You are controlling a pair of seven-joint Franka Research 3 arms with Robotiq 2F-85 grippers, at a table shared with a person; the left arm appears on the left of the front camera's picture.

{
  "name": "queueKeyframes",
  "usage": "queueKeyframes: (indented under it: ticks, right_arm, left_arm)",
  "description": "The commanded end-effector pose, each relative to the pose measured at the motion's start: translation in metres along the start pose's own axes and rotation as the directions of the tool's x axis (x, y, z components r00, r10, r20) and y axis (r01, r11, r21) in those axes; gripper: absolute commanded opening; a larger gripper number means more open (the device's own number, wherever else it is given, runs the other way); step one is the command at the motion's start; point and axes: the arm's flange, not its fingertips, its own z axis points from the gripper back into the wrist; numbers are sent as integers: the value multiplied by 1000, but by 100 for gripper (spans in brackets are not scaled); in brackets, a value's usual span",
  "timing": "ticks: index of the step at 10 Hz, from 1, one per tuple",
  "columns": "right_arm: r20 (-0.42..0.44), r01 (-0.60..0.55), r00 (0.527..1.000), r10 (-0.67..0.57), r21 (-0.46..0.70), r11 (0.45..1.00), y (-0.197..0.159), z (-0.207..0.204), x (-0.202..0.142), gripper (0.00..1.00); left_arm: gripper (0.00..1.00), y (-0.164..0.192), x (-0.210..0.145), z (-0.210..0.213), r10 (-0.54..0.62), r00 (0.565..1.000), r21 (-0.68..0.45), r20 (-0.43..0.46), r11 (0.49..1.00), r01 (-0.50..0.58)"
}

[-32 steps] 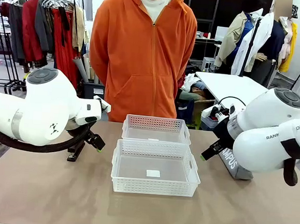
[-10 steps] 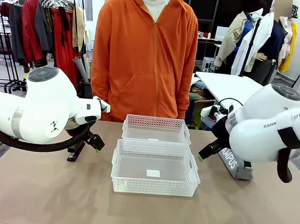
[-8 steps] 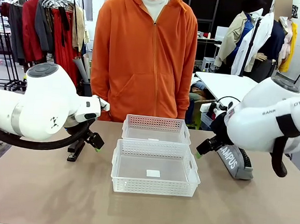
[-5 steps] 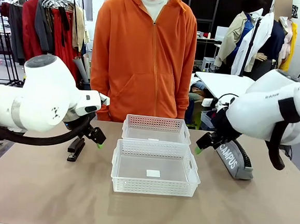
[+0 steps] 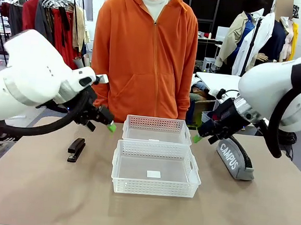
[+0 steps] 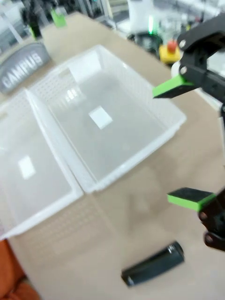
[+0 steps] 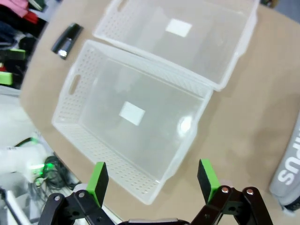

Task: Distribute items into two baskets.
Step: Pick up the Pencil pouch that the person points to.

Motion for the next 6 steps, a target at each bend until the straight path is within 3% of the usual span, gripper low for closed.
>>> queueKeyframes:
  ticks: [1,3,4,6]
  right_arm:
    - [19,31,999,-35,186,982,-12,3,5,100]
    - [38,38,998,-48,227,973,-14,4,9,100]
    - [13,40,999,-42,153,987,1,8,4,100]
    - [13,40,999,-42,153,987,1,8,4,100]
  left_arm:
    - [100,18,0,0,69,996,-147,53,987,-60]
    - [100,20,0,1,84,994,-223,71,973,-66]
    - [100,9,2,9,78,996,-130,51,989,-71]
    - [100,9,2,9,78,996,-130,51,989,-71]
